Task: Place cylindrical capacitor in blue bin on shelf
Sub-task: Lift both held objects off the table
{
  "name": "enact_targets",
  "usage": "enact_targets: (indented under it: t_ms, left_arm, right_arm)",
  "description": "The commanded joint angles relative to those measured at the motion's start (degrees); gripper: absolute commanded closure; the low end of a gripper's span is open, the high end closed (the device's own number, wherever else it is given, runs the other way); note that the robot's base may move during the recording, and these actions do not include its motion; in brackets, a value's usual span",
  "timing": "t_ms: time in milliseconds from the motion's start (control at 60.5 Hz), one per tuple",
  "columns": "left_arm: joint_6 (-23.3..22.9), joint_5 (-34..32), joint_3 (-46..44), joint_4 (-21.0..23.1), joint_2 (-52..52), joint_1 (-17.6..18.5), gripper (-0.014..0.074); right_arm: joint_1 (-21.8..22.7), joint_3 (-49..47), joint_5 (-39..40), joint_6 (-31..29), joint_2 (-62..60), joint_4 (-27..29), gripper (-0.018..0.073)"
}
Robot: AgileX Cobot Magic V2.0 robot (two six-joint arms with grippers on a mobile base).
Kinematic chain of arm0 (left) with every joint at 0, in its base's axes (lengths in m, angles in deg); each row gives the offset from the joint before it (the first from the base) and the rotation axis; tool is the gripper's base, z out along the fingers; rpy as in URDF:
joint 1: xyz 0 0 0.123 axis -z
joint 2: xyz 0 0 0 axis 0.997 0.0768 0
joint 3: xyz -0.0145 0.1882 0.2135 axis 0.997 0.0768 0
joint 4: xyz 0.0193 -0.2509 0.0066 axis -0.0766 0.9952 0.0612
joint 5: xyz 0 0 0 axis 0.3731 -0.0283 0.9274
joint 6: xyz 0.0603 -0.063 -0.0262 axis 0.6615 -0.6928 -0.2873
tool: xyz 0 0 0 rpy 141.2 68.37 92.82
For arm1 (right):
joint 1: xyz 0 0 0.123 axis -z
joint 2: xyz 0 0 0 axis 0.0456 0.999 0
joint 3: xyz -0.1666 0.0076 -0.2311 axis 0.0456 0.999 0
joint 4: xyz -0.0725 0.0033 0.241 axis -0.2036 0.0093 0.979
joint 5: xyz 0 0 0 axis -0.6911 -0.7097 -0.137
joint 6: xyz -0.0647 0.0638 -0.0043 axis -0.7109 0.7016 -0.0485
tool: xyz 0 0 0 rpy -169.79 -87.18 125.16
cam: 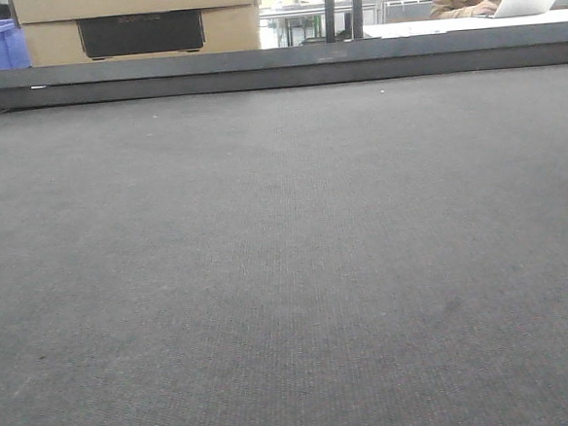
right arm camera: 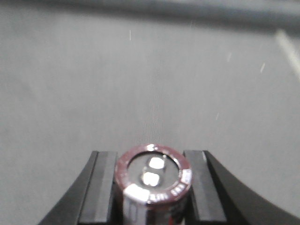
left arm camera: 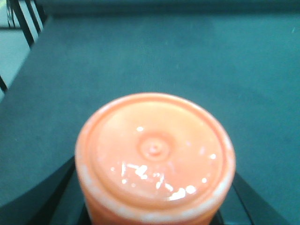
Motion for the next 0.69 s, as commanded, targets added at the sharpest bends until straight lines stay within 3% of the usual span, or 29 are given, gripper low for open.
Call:
enact_targets:
  t_ms: [0,248,677]
  left_arm:
    - [0.06,-0.27,-0.31,0.38,-2.48,0.37,0.0707]
    - [0.06,-0.27,-0.2,0.38,-4.21,0.37,0.0707]
    - [0.06,-0.93,-0.2,0.38,-4.21,0.37,0.0707]
  right_arm:
    - [0.05,-0.76,0.71,0.1,-4.34,-0.13,0.0721]
    - [0.05,-0.87,1.87,0.1,-10.5,-0.13,0.0721]
    - [0.05,-0.87,2.53,0.1,-10.75,-0.13,0.0721]
